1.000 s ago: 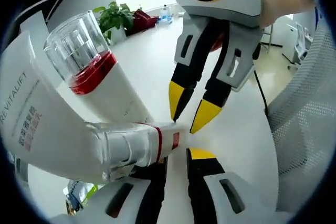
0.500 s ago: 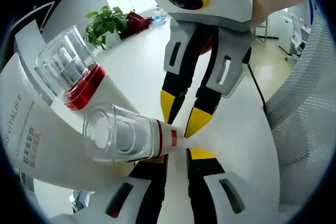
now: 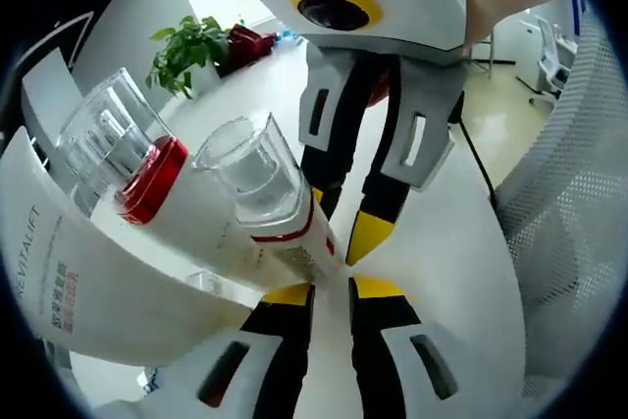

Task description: Arrange the skincare products in the storage area until every visible bottle or jar stands upright without overlapping.

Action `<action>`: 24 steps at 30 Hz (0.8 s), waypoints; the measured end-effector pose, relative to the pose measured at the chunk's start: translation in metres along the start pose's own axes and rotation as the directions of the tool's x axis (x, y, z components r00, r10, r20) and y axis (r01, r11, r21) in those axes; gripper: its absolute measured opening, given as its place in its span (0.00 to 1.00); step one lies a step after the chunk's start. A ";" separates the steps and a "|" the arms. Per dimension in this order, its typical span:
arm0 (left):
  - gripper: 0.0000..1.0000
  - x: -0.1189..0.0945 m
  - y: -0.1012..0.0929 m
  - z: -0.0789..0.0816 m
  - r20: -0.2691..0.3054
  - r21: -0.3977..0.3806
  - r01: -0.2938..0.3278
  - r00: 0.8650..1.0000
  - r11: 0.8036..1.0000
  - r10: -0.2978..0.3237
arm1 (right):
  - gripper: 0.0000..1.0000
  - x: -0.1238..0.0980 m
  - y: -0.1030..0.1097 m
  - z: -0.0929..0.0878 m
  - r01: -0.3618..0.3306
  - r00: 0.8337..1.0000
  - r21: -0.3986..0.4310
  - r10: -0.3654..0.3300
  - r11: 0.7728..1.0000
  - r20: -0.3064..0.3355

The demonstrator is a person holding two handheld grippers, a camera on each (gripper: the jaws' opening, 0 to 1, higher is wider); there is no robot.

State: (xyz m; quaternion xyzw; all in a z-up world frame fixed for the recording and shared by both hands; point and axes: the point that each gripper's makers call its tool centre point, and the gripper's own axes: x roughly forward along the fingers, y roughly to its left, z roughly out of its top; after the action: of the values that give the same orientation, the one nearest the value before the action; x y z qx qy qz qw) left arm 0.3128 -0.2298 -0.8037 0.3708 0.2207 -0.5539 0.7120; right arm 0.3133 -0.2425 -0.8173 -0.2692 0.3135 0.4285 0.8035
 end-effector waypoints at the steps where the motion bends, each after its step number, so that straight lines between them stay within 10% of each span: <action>1: 0.19 0.000 0.000 0.000 0.000 -0.001 0.000 1.000 1.000 0.000 | 0.15 0.000 0.000 0.000 -0.001 1.000 0.001 0.001 1.000 0.000; 24: 0.18 0.003 0.000 -0.006 -0.022 -0.001 0.007 1.000 1.000 -0.007 | 0.15 0.001 0.001 0.000 -0.005 1.000 -0.005 0.005 1.000 -0.005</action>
State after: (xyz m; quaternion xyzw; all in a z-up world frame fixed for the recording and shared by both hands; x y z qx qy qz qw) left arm 0.3138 -0.2273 -0.8093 0.3759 0.2304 -0.5523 0.7076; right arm 0.3123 -0.2418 -0.8182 -0.2716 0.3152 0.4305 0.8010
